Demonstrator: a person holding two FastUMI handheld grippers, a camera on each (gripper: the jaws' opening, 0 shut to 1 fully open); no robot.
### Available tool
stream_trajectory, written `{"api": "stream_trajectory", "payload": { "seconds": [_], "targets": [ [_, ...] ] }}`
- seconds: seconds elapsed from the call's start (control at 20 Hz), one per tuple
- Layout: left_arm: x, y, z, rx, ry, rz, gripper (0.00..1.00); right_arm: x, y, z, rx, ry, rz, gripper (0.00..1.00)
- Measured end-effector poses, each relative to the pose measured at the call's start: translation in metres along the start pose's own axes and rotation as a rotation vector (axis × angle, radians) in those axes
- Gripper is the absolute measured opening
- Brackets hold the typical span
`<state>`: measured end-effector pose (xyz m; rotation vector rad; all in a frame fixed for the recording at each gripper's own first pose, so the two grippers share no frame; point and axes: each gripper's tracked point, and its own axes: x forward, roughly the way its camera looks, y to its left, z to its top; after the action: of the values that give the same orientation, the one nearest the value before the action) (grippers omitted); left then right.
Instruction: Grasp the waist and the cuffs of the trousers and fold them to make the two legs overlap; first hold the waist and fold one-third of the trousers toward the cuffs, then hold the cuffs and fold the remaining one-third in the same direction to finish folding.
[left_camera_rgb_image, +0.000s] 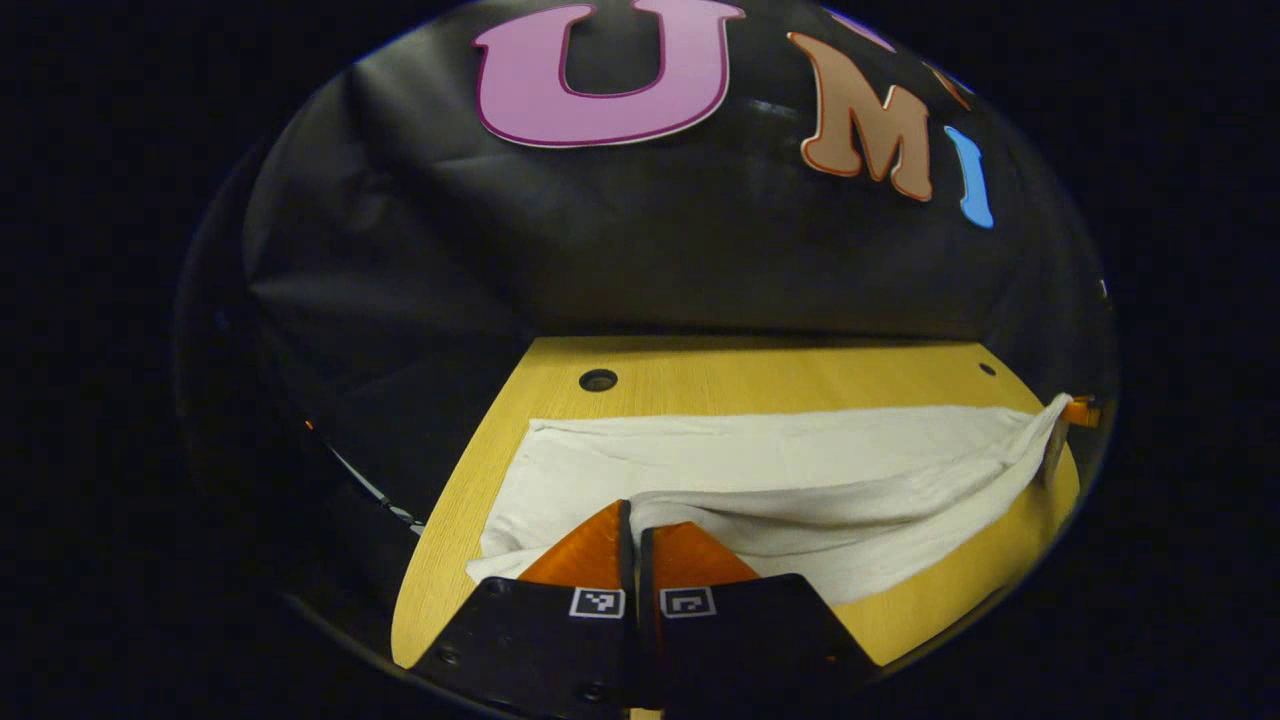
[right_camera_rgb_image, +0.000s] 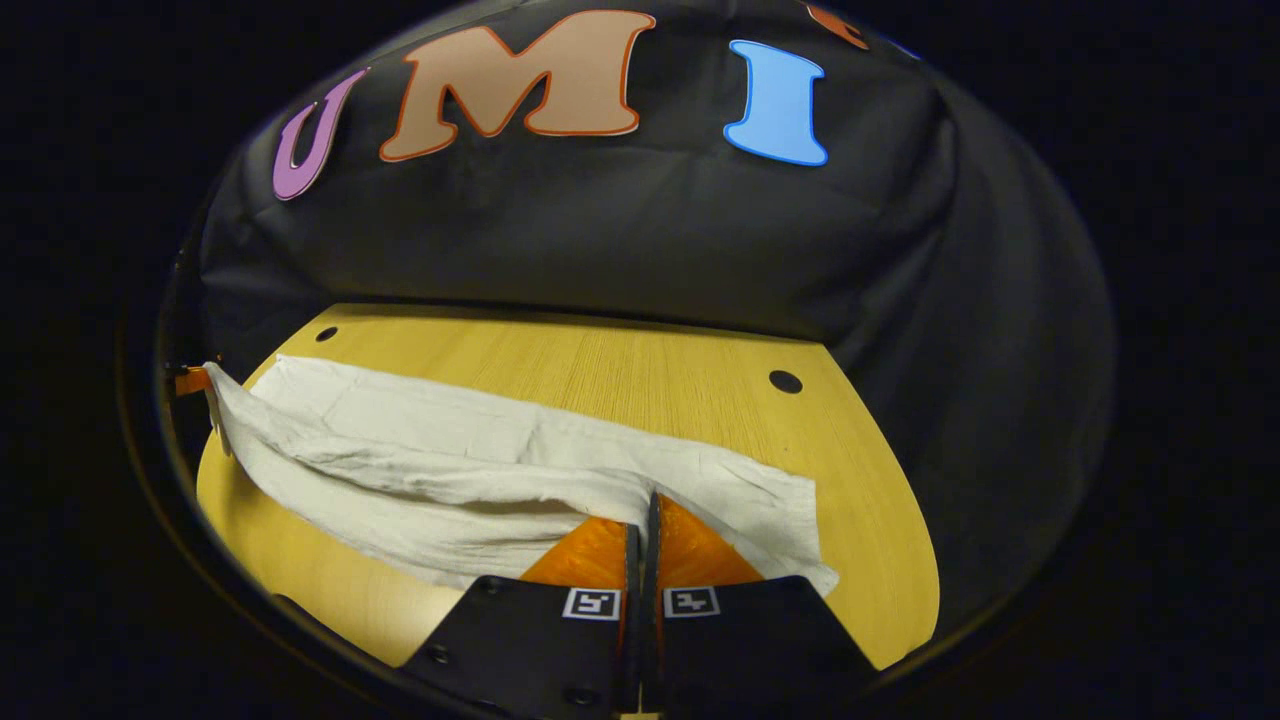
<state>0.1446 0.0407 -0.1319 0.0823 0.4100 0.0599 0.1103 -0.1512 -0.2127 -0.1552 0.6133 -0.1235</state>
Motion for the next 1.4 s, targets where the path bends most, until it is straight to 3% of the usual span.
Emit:
{"api": "stream_trajectory", "payload": {
  "seconds": [0.15,0.45,0.65,0.75,0.85,0.95,1.0,1.4],
  "targets": [
    [0.041,-0.007,0.023,0.001,-0.007,0.030,0.00,0.041,0.005,0.023,-0.004,-0.027,-0.028,0.00],
    [0.128,-0.013,0.001,0.010,0.057,0.090,0.00,0.129,0.020,0.013,-0.022,0.027,-0.019,0.01],
    [0.146,-0.005,-0.014,-0.006,0.062,0.124,0.02,0.152,0.020,-0.001,-0.033,0.038,0.005,0.06],
    [0.147,-0.005,-0.018,-0.030,0.065,0.112,0.07,0.152,0.023,0.001,0.006,0.027,0.039,0.13],
    [0.148,-0.014,-0.018,-0.068,0.064,0.073,0.19,0.154,0.021,0.009,0.044,0.014,0.048,0.29],
    [0.133,-0.019,-0.016,-0.088,0.055,0.061,0.72,0.146,0.023,0.015,0.081,0.004,0.079,0.99],
    [0.133,-0.019,-0.010,-0.092,0.041,0.062,0.99,0.138,0.022,0.019,0.093,-0.005,0.094,0.94],
    [0.059,-0.038,0.031,-0.139,-0.076,0.024,0.96,0.067,-0.076,0.032,0.100,-0.073,-0.030,0.98]
  ]
}}
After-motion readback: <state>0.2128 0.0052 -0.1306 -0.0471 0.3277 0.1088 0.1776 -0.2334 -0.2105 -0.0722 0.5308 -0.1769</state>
